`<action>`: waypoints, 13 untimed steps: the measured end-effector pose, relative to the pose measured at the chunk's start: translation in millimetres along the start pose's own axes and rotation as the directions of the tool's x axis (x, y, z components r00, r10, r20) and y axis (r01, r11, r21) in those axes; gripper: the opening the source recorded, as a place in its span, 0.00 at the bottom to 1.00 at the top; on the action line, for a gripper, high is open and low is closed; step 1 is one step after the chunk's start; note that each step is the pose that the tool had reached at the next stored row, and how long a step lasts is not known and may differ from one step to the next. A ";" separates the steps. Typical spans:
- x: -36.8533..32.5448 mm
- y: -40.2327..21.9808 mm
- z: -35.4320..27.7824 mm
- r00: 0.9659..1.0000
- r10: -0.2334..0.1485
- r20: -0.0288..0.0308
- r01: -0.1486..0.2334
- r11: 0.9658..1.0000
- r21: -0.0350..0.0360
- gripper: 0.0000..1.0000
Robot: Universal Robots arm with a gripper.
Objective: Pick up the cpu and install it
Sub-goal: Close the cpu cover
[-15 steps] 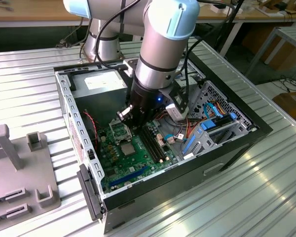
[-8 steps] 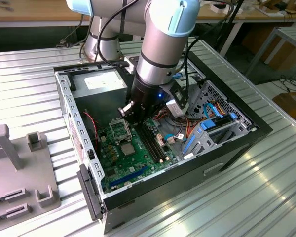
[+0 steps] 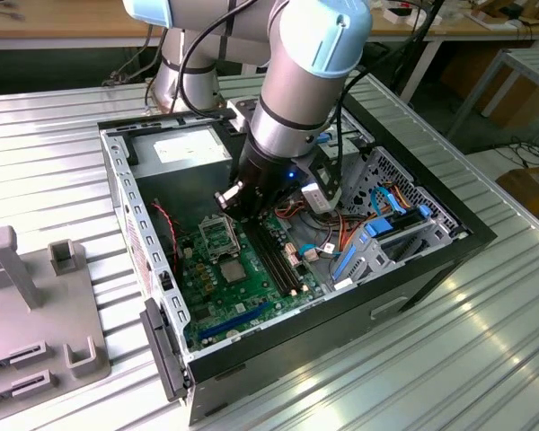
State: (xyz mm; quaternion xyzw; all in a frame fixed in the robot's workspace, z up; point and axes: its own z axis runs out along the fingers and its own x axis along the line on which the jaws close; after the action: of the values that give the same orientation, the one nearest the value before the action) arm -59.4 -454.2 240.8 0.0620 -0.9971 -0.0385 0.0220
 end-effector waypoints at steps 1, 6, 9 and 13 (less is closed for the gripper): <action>-0.3 0.0 0.1 1.000 -0.013 -0.001 0.013 1.000 -0.001 0.11; -2.8 -0.1 1.9 1.000 -0.027 -0.001 0.027 1.000 -0.005 0.11; -4.3 1.2 3.3 1.000 -0.027 -0.001 0.027 1.000 -0.007 0.11; -7.0 4.0 5.4 1.000 -0.027 -0.002 0.027 1.000 -0.009 0.11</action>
State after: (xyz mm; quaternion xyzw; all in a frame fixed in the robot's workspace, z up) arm -53.2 -449.0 235.5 0.0752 -0.9960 -0.0434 0.0227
